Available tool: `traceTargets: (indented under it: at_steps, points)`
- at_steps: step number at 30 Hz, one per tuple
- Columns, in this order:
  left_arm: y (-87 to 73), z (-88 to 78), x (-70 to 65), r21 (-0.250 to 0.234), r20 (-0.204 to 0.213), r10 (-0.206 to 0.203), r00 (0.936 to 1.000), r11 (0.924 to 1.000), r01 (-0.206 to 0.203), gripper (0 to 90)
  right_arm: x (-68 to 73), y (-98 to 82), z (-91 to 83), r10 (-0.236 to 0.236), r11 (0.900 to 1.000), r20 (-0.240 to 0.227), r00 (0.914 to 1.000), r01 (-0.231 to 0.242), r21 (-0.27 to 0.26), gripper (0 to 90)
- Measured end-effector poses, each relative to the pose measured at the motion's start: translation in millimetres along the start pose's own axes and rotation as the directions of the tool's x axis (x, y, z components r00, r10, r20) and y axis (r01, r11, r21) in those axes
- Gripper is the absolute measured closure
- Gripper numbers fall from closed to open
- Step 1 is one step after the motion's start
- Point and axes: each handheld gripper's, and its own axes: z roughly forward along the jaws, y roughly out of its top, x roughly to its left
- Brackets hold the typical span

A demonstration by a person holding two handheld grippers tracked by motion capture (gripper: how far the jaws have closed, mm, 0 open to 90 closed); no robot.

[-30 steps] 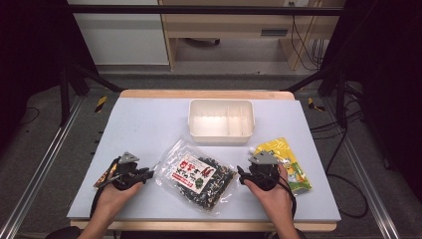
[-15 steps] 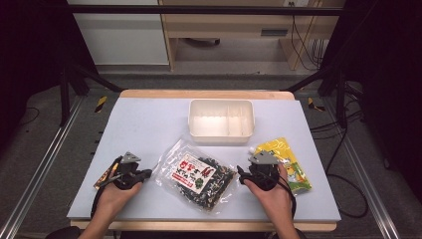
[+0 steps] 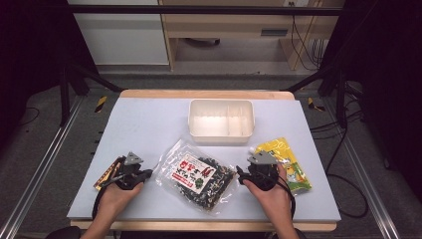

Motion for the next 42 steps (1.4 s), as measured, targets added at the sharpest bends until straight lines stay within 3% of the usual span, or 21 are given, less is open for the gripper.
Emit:
traceTargets:
  at_steps: [5, 10, 14, 18, 21, 23, 25, 31, 39, 42]
  points:
    - [1.9, -5.7, -1.9, -0.021, -0.023, 0.026, 0.9994, 0.9994, -0.026, 89.9, -0.5, -0.1, -0.4, 0.0, 1.0, -0.001, 1.0, 0.0, -0.005, 21.8]
    - [2.6, -16.7, 0.6, -0.066, -0.007, 0.002, 1.0, 0.9978, -0.003, 90.0, -0.5, -0.2, -0.8, 0.002, 1.0, -0.001, 1.0, -0.002, -0.006, 21.8]
    - [2.4, -24.1, -3.1, -0.075, -0.007, 0.026, 0.9996, 0.9968, -0.026, 90.0, 0.5, 0.1, -1.0, 0.0, 1.0, -0.005, 1.0, 0.0, -0.007, 21.9]
    - [4.1, -35.4, -3.3, -0.129, 0.011, 0.014, 0.9998, 0.9916, -0.013, 90.0, 0.8, 0.4, -1.6, 0.0, 1.0, -0.01, 0.9999, 0.0, -0.016, 21.9]
    - [9.9, -46.8, -5.2, -0.164, 0.025, 0.042, 0.9988, 0.9857, -0.037, 90.0, 3.2, 2.0, -1.5, 0.018, 1.0, -0.033, 0.9993, -0.019, -0.021, 21.9]
    - [11.8, -49.9, -7.0, -0.173, 0.018, 0.051, 0.9985, 0.9838, -0.047, 90.0, 5.8, 5.1, -2.5, 0.019, 0.999, -0.051, 0.9985, -0.021, -0.042, 22.2]
    - [16.5, -57.7, -13.3, -0.181, 0.008, 0.089, 0.996, 0.9797, -0.086, 90.0, 9.9, 9.6, -3.5, 0.007, 0.998, -0.059, 0.9982, -0.01, -0.054, 22.3]
    - [24.8, -71.5, -18.8, -0.216, 0.002, 0.11, 0.9939, 0.9704, -0.107, 90.0, 18.8, 26.0, -9.4, -0.027, 0.995, -0.1, 0.9947, 0.017, -0.096, 23.2]
    - [43.5, -82.2, -25.3, -0.239, 0.011, 0.143, 0.9897, 0.9615, -0.136, 90.0, 17.0, 50.0, -10.1, -0.059, 0.992, -0.141, 0.9882, 0.043, -0.117, 23.5]
    - [53.9, -87.6, -31.6, -0.245, 0.003, 0.177, 0.9842, 0.9544, -0.171, 90.0, 15.2, 56.9, -10.3, -0.075, 0.991, -0.165, 0.9835, 0.055, -0.123, 23.2]
